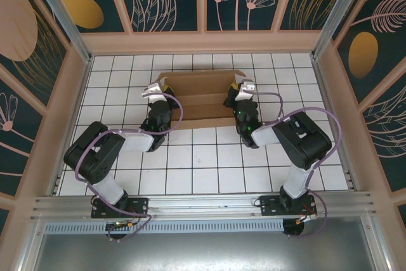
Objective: Fold the paper box
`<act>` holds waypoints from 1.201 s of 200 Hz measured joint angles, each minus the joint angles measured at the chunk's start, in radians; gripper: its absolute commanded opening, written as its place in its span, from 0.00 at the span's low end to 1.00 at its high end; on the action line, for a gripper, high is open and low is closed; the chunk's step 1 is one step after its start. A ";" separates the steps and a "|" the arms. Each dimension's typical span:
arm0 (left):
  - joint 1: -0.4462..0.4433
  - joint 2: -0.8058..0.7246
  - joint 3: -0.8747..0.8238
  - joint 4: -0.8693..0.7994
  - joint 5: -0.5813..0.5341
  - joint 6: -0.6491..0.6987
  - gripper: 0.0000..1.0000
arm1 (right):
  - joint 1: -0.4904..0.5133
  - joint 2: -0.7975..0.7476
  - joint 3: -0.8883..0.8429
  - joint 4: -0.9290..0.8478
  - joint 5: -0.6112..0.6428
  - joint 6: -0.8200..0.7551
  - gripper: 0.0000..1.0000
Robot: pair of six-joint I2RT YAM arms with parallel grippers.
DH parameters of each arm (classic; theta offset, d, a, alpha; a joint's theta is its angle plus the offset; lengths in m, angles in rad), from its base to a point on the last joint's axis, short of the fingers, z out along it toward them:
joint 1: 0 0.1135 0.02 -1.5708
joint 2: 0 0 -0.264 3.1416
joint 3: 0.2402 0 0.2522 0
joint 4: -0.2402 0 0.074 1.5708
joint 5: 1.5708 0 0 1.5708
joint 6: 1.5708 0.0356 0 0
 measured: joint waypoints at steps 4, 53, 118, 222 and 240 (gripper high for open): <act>0.000 0.000 -0.002 0.002 0.000 -0.001 0.00 | 0.002 0.000 -0.006 0.008 0.000 0.000 0.07; -0.002 0.002 -0.023 0.032 0.008 0.001 0.00 | 0.005 0.000 -0.043 0.055 -0.013 0.000 0.12; -0.004 -0.018 -0.127 0.131 0.052 0.077 0.00 | 0.007 -0.051 -0.095 0.040 -0.083 -0.009 0.22; -0.011 -0.032 -0.199 0.227 0.075 0.176 0.00 | 0.009 -0.259 -0.204 -0.040 -0.189 -0.020 0.51; -0.011 -0.033 -0.199 0.227 0.080 0.190 0.00 | 0.009 -0.338 -0.230 -0.085 -0.203 -0.020 0.51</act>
